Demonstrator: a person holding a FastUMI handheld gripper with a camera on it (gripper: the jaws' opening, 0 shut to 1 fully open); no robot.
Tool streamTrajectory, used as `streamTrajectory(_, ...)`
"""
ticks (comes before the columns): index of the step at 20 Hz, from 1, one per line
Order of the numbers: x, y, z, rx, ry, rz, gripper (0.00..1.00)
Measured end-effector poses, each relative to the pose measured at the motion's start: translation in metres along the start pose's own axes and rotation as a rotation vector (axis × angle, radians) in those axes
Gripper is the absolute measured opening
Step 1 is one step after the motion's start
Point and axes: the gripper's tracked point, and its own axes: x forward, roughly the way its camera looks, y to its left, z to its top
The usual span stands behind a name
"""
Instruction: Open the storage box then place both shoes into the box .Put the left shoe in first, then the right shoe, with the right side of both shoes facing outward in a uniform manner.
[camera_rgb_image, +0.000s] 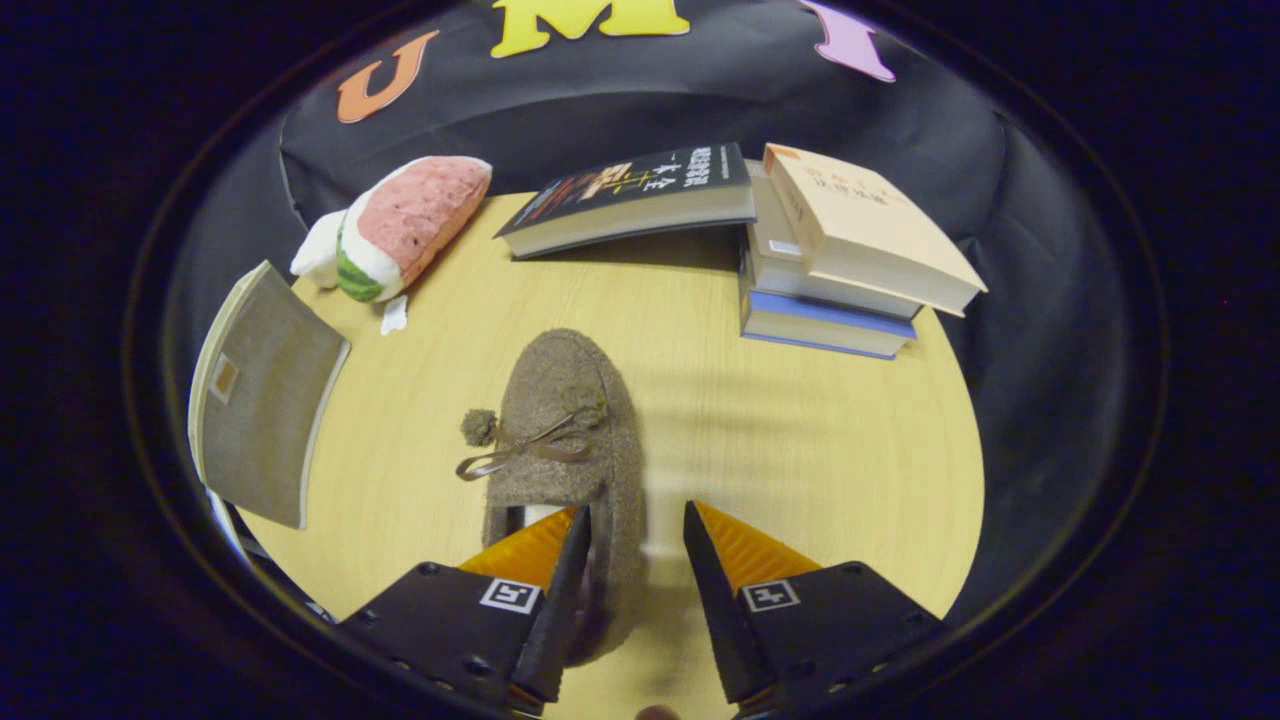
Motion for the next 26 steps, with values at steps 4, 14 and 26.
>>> streamTrajectory(4, 0.004, 0.003, -0.004, 0.051, 0.030, 0.012, 0.16)
streamTrajectory(14, -0.113, 0.086, 0.027, 0.298, -0.063, 0.107, 0.00)
streamTrajectory(26, -0.197, 0.324, 0.105, 0.310, -0.199, 0.148, 0.00)
